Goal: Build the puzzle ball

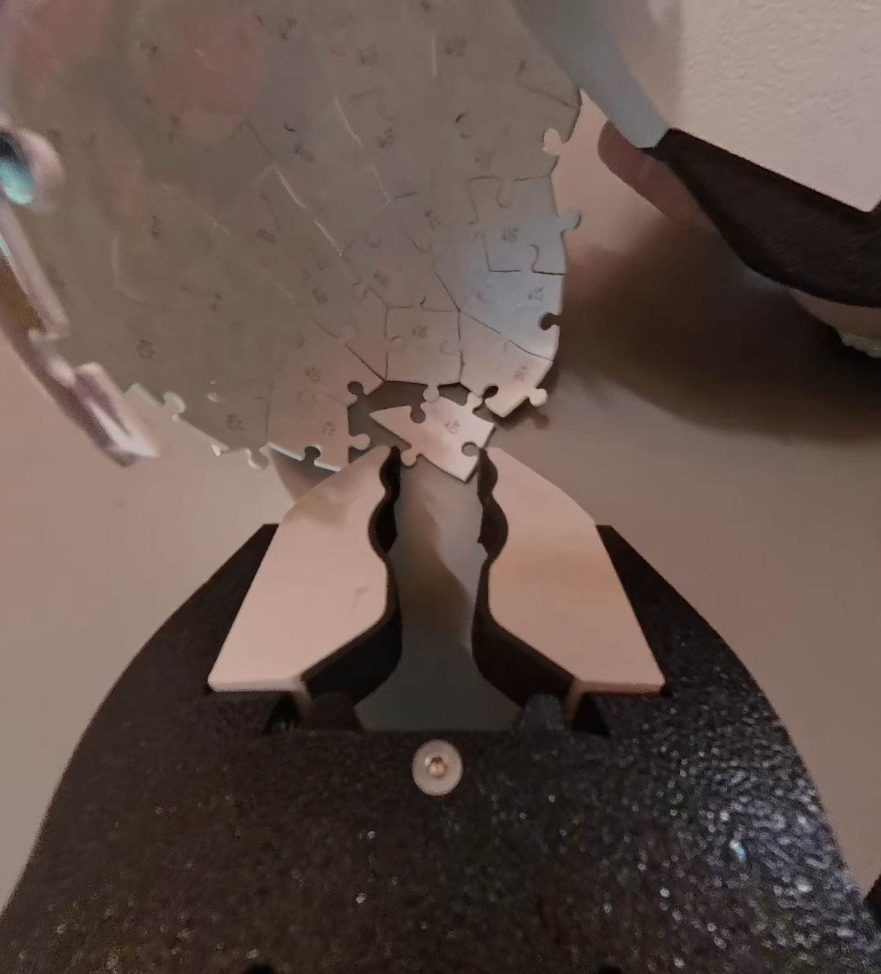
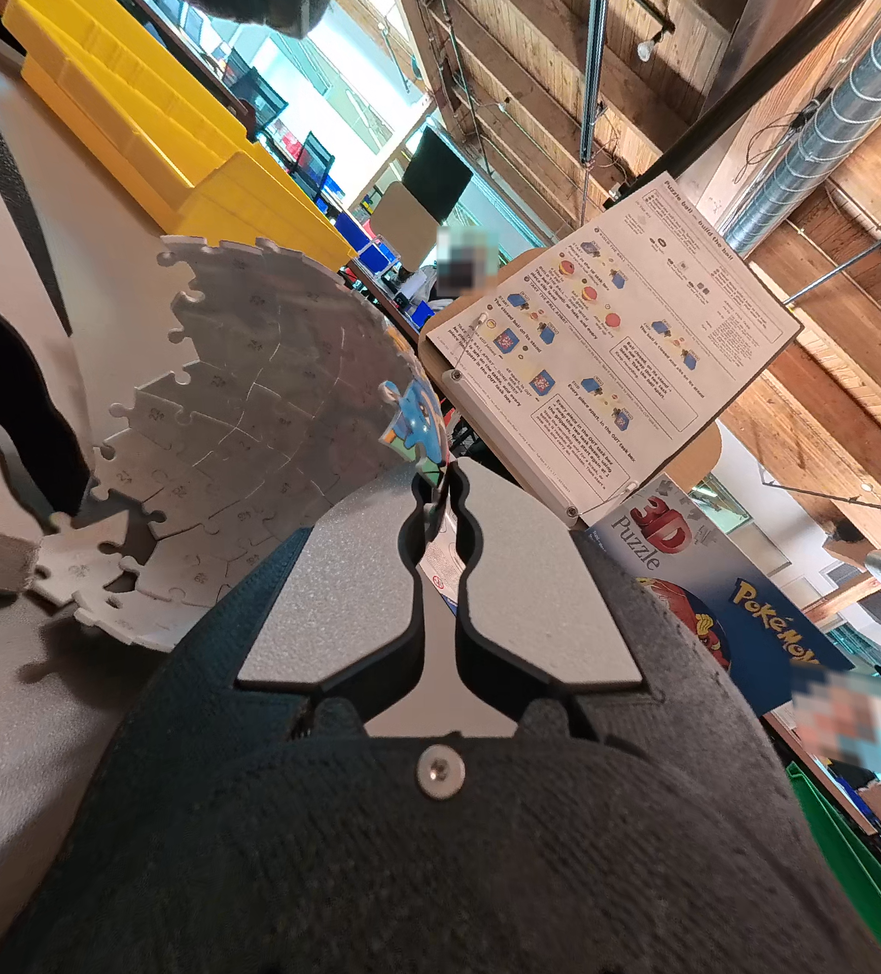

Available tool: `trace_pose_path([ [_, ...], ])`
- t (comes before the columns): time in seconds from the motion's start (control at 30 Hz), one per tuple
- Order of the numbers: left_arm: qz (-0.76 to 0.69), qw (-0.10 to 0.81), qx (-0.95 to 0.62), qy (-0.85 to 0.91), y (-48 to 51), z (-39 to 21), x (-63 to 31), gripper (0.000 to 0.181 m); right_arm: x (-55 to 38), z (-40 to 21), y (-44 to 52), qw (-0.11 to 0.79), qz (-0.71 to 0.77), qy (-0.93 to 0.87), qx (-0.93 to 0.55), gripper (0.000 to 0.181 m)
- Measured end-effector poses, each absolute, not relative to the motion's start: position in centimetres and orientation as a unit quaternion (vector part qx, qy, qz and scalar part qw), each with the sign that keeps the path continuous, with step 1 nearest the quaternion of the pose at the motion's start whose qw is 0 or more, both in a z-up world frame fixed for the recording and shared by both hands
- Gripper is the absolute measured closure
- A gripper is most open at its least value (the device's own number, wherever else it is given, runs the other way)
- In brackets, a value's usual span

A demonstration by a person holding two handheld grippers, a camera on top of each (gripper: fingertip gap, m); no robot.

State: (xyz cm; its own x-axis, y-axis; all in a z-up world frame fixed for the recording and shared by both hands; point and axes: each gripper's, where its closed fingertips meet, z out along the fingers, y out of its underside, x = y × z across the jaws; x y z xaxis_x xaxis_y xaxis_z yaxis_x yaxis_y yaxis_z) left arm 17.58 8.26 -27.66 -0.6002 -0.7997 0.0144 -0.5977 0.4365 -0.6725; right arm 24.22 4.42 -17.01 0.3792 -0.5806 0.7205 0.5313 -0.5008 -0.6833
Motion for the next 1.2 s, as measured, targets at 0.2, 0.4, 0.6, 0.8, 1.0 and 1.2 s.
trace_pose_path([
  [0.2, -0.336, 0.16, -0.398, 0.839, 7.8, -27.7, 17.3, 0.154, 24.2, -17.0, 4.4, 0.499, -0.558, 0.016, -0.663, 0.175],
  [0.4, -0.338, 0.157, -0.388, 0.843, 7.8, -27.6, 17.0, 0.155, 24.2, -17.0, 4.3, 0.497, -0.558, 0.019, -0.664, 0.175],
  [0.6, -0.347, 0.176, -0.399, 0.83, 8.4, -26.9, 16.9, 0.155, 24.1, -17.0, 4.2, 0.496, -0.559, 0.018, -0.664, 0.175],
  [0.8, -0.39, 0.158, -0.422, 0.803, 8.1, -25.5, 17.3, 0.155, 23.7, -16.8, 4.4, 0.492, -0.569, 0.002, -0.659, 0.175],
  [1.0, -0.365, 0.166, -0.395, 0.826, 8.0, -26.2, 17.5, 0.155, 23.3, -16.7, 4.5, 0.486, -0.577, -0.014, -0.656, 0.174],
  [1.2, -0.334, 0.184, -0.366, 0.849, 8.1, -27.0, 17.6, 0.155, 23.1, -16.7, 4.5, 0.484, -0.58, -0.019, -0.655, 0.174],
])
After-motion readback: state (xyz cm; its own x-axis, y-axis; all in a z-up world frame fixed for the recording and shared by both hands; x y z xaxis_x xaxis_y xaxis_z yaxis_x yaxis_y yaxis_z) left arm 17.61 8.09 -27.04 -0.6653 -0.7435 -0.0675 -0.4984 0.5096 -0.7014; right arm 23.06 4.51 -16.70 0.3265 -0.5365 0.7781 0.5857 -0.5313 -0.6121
